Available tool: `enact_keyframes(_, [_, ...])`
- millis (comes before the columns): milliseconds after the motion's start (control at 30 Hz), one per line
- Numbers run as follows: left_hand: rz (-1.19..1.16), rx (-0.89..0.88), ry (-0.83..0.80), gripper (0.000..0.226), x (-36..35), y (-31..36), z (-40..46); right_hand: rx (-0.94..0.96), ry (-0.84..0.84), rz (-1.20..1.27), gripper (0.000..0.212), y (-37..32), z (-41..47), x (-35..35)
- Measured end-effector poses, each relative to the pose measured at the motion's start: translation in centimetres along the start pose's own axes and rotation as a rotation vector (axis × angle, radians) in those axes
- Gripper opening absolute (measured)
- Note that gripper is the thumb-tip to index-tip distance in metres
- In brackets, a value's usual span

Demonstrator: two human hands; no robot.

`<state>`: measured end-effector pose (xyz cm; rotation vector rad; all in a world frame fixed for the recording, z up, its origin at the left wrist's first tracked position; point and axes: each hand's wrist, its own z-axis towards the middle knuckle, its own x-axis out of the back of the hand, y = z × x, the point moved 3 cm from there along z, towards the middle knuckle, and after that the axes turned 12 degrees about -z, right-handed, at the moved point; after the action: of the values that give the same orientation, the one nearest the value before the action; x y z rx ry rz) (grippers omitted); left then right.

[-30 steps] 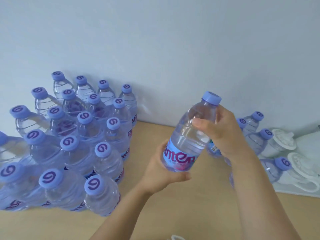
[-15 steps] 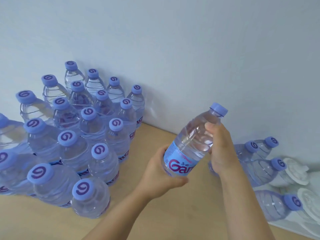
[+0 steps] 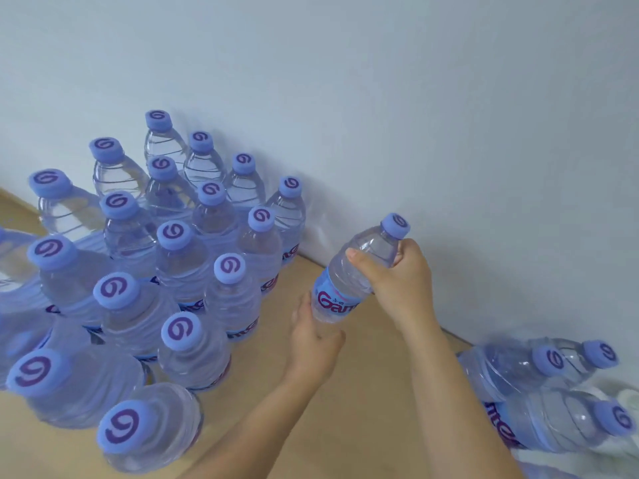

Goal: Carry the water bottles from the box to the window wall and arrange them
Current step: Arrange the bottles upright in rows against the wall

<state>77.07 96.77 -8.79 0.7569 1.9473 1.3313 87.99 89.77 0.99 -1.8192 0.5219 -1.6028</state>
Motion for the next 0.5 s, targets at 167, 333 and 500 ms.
enact_keyframes(167, [-0.005,0.019,0.071,0.06,-0.6,-1.7,2.4,-0.028,0.03,-0.003,0.045,0.8,2.0,-3.3])
enact_keyframes(333, [-0.021,0.079,0.167,0.059,-0.8,-2.3,5.8,-0.043,0.078,0.003,0.056,0.3,3.1,-5.4])
enact_keyframes(500, [-0.04,0.093,0.232,0.052,-0.6,-2.1,6.9,-0.038,0.086,-0.009,0.063,-0.8,2.9,-7.2])
